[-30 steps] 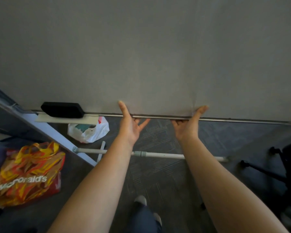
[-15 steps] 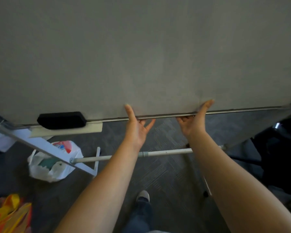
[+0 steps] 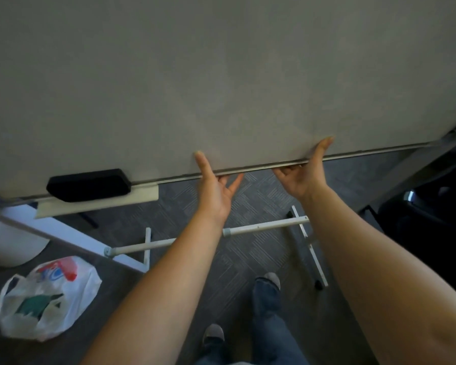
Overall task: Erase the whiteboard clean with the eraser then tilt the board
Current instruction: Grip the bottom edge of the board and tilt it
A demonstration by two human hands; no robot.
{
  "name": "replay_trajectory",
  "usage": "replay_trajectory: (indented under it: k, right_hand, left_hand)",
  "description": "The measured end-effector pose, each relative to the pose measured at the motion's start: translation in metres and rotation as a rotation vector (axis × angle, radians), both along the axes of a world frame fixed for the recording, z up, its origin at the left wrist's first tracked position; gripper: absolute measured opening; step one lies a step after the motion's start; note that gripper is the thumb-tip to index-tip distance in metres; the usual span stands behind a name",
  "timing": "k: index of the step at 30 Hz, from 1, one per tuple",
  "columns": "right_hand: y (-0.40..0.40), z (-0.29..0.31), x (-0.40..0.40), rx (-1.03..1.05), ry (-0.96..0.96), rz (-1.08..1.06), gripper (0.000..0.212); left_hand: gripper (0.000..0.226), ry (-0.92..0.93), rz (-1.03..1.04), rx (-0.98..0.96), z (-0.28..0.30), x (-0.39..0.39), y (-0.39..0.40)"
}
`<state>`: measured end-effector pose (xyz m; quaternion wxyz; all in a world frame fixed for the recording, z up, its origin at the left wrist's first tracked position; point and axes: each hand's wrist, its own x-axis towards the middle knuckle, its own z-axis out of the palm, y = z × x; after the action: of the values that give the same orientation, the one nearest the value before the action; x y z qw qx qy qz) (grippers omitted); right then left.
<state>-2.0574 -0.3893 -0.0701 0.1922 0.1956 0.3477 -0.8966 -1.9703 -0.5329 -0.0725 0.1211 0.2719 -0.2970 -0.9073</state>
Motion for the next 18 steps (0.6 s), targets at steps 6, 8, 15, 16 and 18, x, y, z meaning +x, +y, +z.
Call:
replay_trajectory:
  k: [6,8,15,16,18]
  right_hand:
    - [0.004,-0.001,-0.084,-0.008,0.023,0.112,0.092]
    - [0.005,0.001,-0.109,-0.012,0.007,0.142,0.093]
    - [0.002,0.002,-0.201,0.009,0.017,0.256,0.094]
    - [0.001,0.003,-0.212,0.014,0.021,0.263,0.094]
    - [0.000,0.004,-0.232,0.024,0.026,0.286,0.094]
  left_hand:
    - [0.040,-0.009,0.073,-0.029,0.004,-0.075,0.010]
    - [0.048,-0.035,0.112,-0.006,0.007,-0.096,0.014]
    - [0.053,-0.092,0.293,-0.001,0.007,-0.184,0.023]
    - [0.060,-0.101,0.306,0.001,0.007,-0.194,0.023]
    - [0.066,-0.120,0.334,-0.001,0.006,-0.215,0.023]
